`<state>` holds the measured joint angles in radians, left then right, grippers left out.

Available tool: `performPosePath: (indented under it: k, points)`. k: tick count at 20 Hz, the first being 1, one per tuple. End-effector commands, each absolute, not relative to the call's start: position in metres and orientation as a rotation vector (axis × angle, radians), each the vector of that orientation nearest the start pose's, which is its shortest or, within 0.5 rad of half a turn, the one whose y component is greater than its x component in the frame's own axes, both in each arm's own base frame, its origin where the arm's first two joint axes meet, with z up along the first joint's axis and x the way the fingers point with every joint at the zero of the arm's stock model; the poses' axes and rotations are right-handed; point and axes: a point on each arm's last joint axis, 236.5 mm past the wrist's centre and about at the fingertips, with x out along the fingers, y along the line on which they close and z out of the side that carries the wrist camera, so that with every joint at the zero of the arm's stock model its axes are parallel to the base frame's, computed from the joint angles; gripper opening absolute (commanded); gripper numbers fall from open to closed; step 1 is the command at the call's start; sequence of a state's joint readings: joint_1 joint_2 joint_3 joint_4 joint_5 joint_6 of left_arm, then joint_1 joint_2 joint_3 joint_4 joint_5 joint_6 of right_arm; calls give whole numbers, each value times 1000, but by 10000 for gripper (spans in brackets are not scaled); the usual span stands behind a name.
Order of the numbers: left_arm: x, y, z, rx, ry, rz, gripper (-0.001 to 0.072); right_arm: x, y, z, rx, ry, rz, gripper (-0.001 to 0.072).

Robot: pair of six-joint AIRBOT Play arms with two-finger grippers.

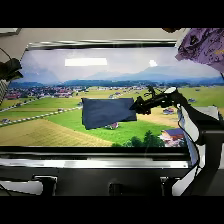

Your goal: Fold the clothes and pants, and hang the long-sleeved shirts on hangers.

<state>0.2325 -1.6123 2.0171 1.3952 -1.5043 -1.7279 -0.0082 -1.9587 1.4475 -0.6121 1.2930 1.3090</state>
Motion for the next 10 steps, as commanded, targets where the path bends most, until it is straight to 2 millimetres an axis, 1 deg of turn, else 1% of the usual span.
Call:
performPosePath:
  k: [1, 2, 4, 6, 7, 10]
  points:
    - [481, 72, 152, -376, 1072, 145, 19, 439, 198, -96, 832, 1526, 620, 181]
    - [481, 72, 152, -376, 1073, 145, 18, 440, 200, -92, 845, 1519, 629, 28]
    - [481, 72, 152, -376, 1073, 145, 19, 449, 200, -77, 835, 1476, 642, 30]
    - [481, 72, 152, -376, 1073, 145, 19, 467, 195, -47, 810, 1402, 643, 29]
    - [481, 72, 152, -377, 1073, 145, 18, 479, 187, -32, 808, 1360, 626, 29]
    - [481, 72, 152, -377, 1073, 145, 19, 509, 147, 10, 839, 1258, 541, 29]
